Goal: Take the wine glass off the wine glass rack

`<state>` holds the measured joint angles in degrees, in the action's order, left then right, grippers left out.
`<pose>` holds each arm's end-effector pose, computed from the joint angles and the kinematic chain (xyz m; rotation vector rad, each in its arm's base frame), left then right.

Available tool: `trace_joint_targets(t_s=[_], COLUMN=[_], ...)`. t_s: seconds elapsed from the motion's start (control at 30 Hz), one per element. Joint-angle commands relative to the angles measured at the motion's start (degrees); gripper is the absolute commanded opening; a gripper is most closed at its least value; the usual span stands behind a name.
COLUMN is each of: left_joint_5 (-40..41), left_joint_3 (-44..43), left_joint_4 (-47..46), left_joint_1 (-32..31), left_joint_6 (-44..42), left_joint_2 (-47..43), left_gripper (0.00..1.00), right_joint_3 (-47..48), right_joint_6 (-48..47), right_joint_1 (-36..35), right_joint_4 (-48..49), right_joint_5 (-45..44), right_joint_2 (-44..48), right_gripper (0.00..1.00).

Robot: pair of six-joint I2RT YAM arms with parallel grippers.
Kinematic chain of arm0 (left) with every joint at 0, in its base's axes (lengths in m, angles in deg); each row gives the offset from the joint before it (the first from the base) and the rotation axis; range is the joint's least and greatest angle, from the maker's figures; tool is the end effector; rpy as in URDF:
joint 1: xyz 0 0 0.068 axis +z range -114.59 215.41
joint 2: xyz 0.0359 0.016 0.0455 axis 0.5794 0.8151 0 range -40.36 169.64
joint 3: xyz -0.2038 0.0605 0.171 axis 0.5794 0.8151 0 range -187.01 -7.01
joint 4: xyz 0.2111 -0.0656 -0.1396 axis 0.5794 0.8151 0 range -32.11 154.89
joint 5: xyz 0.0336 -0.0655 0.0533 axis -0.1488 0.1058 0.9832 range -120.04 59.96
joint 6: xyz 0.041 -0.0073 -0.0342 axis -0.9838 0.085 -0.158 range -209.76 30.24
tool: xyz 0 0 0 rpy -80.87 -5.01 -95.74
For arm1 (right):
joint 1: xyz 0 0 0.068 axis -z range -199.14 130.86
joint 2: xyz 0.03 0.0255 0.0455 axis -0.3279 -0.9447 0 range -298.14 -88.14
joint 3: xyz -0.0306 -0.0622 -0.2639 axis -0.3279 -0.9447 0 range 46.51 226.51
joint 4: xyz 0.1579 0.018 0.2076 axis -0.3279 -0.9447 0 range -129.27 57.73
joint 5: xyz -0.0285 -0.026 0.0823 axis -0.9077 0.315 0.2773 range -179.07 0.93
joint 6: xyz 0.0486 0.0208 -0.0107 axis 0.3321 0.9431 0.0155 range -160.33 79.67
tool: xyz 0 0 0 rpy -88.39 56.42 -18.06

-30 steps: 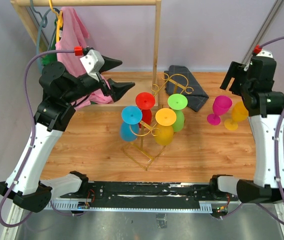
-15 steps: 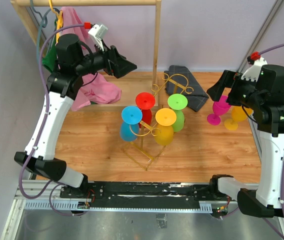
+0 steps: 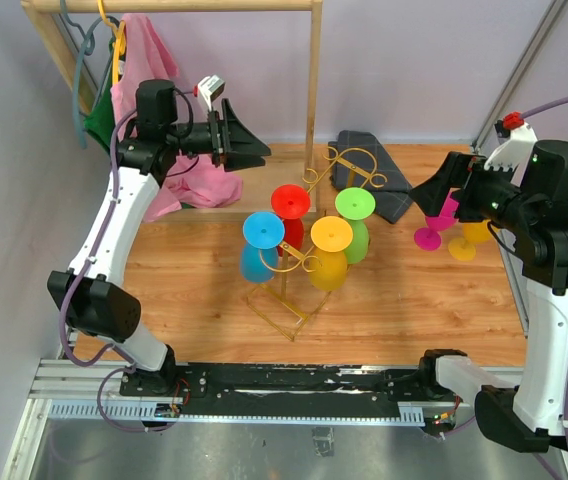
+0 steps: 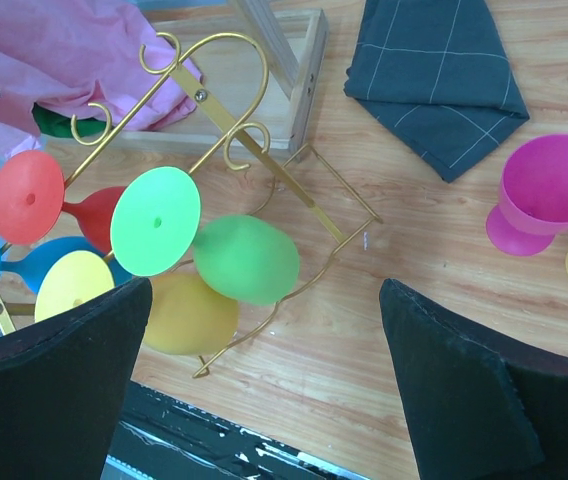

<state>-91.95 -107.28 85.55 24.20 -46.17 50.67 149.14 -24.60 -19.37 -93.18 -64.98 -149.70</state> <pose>0.3304 -0.0974 0.4474 0.2578 2.0437 -1.6342 0.1395 0.0151 0.5157 -0.0260 1.9294 0.5893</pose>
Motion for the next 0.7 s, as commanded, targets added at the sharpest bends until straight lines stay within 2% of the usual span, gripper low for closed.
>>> trace_joint_targets(t_s=[0.0,0.3,0.67], left_joint_5=[-4.2,-6.4,-7.0], left_joint_3=[0.9,8.1,8.6], left_joint_4=[3.8,4.6,4.6], left_joint_1=[0.0,-0.1,-2.8], left_joint_6=[2.3,2.8,4.1], left_joint_2=[-1.4,-4.2,-5.0], left_gripper=[0.71,0.69,0.58], right_joint_3=[1.6,0.1,-0.7], right_joint_6=[-1.2,-1.2,-1.1], right_joint_1=[0.6,0.6,0.6], right_joint_4=[-1.2,-1.1,-0.6], right_joint_5=[1.6,2.0,2.3], right_joint_2=[0.2,0.6,0.8], right_gripper=[0.99,0.99,0.99])
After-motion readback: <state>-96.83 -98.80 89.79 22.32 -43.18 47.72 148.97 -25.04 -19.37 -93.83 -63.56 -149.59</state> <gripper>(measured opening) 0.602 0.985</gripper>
